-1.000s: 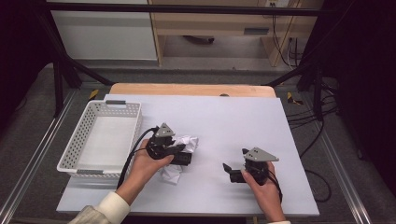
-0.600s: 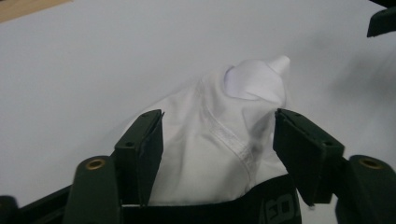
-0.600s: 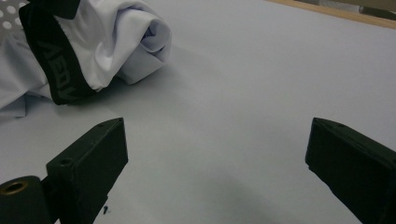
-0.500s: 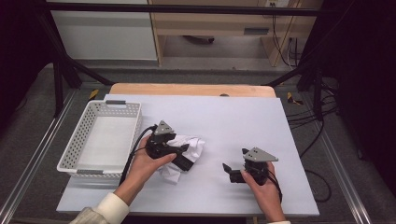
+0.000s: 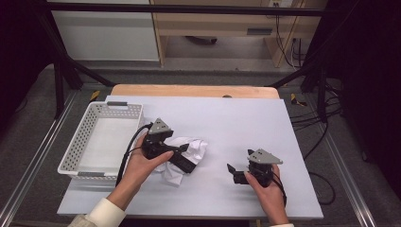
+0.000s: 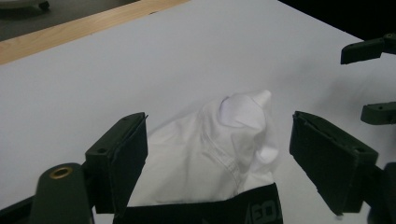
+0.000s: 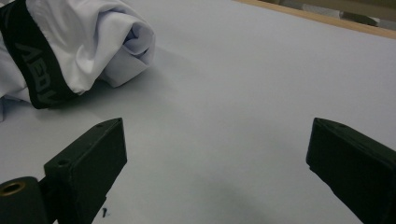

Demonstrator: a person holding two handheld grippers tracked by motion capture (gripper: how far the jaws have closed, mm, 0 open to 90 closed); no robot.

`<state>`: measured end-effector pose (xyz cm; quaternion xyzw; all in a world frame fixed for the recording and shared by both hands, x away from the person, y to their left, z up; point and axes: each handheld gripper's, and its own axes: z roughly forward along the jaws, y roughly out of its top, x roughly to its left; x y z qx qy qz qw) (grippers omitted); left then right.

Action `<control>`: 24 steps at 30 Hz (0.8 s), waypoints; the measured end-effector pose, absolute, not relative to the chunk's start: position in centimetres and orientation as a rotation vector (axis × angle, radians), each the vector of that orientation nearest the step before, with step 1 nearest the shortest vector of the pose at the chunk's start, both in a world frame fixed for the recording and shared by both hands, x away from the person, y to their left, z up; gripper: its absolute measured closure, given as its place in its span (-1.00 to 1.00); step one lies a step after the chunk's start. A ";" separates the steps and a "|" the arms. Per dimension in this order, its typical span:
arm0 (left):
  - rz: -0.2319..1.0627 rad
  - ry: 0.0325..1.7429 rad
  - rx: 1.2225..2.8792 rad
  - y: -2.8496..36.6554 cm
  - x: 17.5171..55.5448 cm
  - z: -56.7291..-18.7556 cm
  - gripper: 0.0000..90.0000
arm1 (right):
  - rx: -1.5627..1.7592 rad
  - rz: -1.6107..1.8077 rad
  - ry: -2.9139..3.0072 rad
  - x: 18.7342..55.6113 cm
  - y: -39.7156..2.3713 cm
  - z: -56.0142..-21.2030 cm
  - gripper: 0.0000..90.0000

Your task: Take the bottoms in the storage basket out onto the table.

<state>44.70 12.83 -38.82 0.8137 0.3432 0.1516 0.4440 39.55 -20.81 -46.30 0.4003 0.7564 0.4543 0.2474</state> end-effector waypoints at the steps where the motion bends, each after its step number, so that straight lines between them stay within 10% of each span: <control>1: 0.377 0.851 2.016 12.9 44.6 -38.8 -0.61 | 1.098 1.242 2.056 39.5 -20.8 -46.3 -0.88; 24: 0.408 0.842 1.915 16.7 42.7 -37.7 -0.75 | 1.133 1.274 2.099 39.4 -19.8 -45.6 -0.77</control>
